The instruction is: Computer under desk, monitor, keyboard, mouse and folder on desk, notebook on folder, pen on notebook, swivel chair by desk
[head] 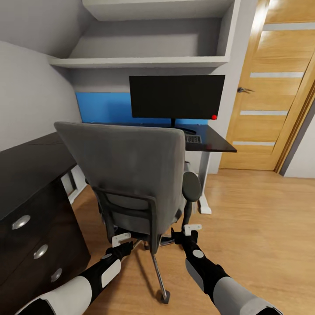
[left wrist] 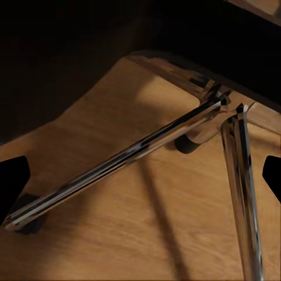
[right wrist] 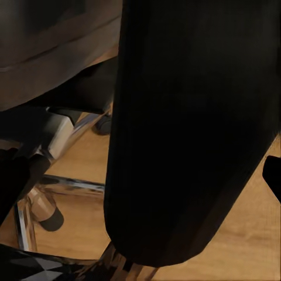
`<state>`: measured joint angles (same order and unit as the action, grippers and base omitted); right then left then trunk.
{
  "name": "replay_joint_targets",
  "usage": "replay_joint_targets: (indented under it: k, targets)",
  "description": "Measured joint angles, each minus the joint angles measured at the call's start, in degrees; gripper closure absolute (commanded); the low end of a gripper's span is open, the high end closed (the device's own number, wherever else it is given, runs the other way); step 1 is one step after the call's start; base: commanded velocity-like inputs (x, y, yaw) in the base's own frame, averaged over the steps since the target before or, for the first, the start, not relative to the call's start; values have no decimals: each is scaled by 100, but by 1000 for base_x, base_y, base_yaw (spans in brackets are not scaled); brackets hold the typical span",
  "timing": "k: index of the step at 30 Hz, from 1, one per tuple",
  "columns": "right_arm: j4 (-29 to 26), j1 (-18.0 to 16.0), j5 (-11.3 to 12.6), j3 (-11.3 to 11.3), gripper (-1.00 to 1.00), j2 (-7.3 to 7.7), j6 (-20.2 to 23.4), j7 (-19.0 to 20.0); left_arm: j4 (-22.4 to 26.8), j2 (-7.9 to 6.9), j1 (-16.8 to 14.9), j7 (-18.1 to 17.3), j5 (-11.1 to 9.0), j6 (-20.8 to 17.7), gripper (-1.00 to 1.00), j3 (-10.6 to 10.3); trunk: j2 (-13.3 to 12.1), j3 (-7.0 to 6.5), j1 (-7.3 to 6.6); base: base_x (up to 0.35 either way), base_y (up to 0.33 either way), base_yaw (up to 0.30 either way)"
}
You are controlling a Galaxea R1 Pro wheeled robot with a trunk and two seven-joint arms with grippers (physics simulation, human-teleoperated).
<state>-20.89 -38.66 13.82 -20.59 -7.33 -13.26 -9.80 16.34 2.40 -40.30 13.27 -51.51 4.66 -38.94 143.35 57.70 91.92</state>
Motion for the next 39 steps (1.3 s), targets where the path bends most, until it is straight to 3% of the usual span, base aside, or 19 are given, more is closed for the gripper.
replay_joint_targets:
  k: [28,39]
  targets:
    - [-1,3,-13,2,-100,0,-11,2,-1,0,0,4,-8,8,-100,-3,0,0,0,219,0,0]
    - [1,1,-6,6,-100,1,-12,-4,-1,-10,0,4,-6,4,-100,15,0,0,4,-8,0,0]
